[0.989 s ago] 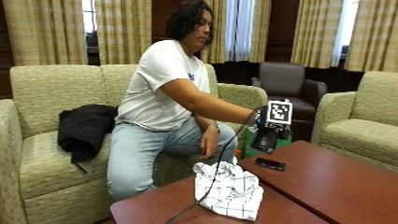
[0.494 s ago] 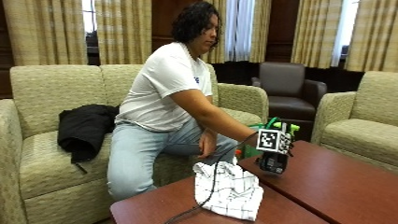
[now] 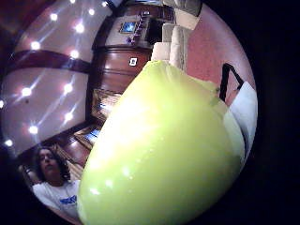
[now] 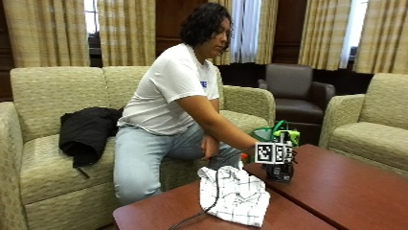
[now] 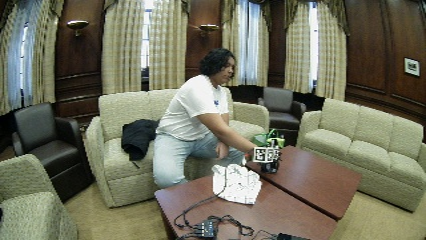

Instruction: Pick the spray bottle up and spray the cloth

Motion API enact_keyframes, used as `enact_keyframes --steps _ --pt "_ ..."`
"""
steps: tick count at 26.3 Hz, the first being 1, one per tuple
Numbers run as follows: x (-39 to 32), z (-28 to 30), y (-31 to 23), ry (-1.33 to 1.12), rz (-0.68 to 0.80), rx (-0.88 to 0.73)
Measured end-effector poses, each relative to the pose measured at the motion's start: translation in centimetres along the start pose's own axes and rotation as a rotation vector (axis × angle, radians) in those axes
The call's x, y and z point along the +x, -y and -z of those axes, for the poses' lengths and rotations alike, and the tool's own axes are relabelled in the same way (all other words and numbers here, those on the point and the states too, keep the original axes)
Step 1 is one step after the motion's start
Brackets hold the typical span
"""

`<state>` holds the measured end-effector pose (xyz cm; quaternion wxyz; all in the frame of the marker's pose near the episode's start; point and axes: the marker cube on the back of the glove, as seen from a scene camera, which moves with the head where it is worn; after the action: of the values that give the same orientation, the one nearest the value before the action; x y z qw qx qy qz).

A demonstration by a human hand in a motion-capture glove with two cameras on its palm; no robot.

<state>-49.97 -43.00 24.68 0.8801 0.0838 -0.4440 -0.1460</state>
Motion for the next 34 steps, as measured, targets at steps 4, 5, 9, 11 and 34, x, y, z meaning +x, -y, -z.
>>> enact_keyframes --steps 4,5,9,11,34 --pt "0.2 0.0 0.0 -0.007 0.014 0.008" --pt "0.2 0.0 0.0 -0.011 0.015 0.009" --pt "0.3 0.2 0.0 -0.008 0.012 0.003" --pt "0.3 0.1 0.0 0.0 0.006 -0.008" --pt "-0.2 -0.5 -1.8 -0.077 -0.106 -0.155"
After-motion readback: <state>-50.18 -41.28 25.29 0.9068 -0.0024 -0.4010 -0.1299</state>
